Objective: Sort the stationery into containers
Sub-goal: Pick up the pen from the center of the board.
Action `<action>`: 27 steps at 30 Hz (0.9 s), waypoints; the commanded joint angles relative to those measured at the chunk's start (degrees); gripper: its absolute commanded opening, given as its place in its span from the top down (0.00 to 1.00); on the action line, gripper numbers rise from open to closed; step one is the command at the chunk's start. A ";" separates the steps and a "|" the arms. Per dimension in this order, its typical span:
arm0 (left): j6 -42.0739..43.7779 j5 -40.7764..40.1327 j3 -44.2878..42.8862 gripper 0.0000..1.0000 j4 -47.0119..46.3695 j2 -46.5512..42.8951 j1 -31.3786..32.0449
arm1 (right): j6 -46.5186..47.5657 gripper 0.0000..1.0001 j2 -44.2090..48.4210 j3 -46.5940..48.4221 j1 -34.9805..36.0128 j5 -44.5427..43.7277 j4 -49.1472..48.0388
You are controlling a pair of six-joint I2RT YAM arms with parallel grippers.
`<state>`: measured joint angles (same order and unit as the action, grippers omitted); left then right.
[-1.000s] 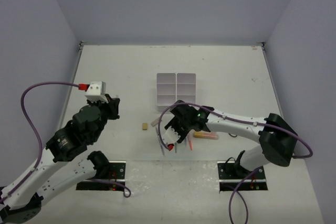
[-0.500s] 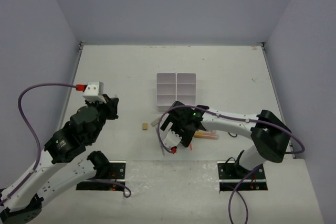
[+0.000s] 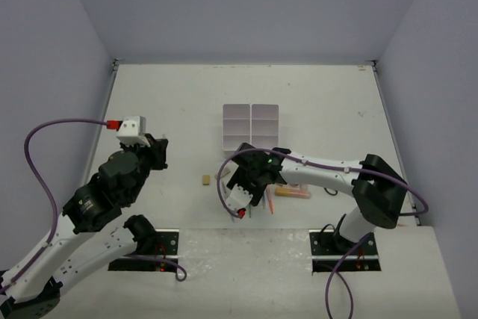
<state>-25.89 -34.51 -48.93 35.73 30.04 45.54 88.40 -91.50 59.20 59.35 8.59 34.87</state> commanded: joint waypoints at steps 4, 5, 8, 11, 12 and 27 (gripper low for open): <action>0.84 -0.12 0.59 1.00 -2.35 0.54 -0.51 | 0.37 0.45 -2.40 1.23 0.84 0.13 2.27; 0.84 -0.12 0.62 1.00 -2.33 0.48 -0.54 | 0.34 0.45 -2.55 1.12 0.86 0.18 2.15; 0.84 -0.23 0.67 1.00 -2.38 0.28 -0.59 | 0.28 0.46 -3.02 1.06 0.86 0.43 2.04; 0.84 -0.21 0.67 1.00 -2.41 0.37 -0.54 | 0.41 0.45 -3.61 0.92 0.95 0.75 1.47; 0.84 -0.24 0.67 1.00 -2.41 0.37 -0.54 | 0.46 0.46 -3.94 0.90 0.95 0.93 1.48; 0.74 -0.56 0.67 1.00 -2.24 -0.16 -0.72 | -0.07 0.53 -7.41 0.85 1.56 1.88 1.36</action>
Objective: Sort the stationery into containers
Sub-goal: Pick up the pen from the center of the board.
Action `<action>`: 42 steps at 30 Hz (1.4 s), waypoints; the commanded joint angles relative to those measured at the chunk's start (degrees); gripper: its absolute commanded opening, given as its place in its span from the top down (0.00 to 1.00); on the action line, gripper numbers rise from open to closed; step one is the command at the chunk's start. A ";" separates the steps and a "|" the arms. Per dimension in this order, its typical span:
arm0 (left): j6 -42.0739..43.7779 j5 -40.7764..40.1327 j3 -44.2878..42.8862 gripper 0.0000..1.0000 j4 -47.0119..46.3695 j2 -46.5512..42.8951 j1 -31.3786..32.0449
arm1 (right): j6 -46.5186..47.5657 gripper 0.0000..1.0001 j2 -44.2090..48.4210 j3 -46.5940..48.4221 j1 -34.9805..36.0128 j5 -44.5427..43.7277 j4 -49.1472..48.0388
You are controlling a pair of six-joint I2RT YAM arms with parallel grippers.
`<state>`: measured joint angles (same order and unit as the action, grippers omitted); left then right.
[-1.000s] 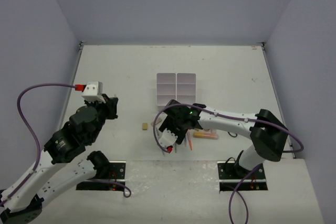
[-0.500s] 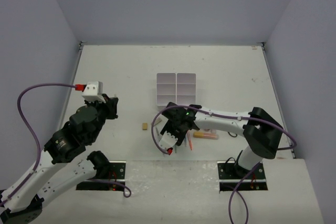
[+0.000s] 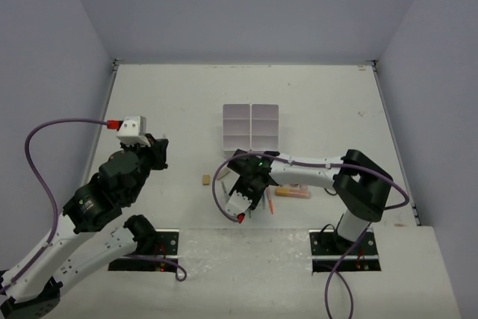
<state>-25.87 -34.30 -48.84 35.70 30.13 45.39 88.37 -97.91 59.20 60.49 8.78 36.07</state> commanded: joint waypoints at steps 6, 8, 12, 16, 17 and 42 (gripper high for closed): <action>0.56 -0.77 0.59 1.00 -2.22 -0.68 -0.48 | -0.57 0.60 -2.10 1.54 0.42 2.64 0.85; 0.56 -0.91 0.59 1.00 -2.16 -0.89 -0.50 | -0.69 0.61 -2.34 1.09 0.48 2.97 0.51; 0.56 -0.85 0.59 1.00 -2.22 -1.04 -0.56 | -1.48 0.65 -2.90 1.62 0.48 3.82 0.55; 0.56 -0.94 0.59 1.00 -2.10 -1.01 -0.56 | -2.62 0.70 -4.44 3.64 0.45 4.50 1.65; 0.56 -0.94 0.59 1.00 -2.13 -1.10 -0.50 | -2.68 0.70 -4.77 3.99 0.42 4.55 1.89; 0.38 -0.94 0.68 1.00 -2.04 -1.57 -0.48 | -13.02 0.73 -7.99 6.04 -1.33 7.39 2.88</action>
<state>-25.89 -34.33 -48.84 35.70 28.95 45.39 78.26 -104.75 65.58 59.82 14.05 37.39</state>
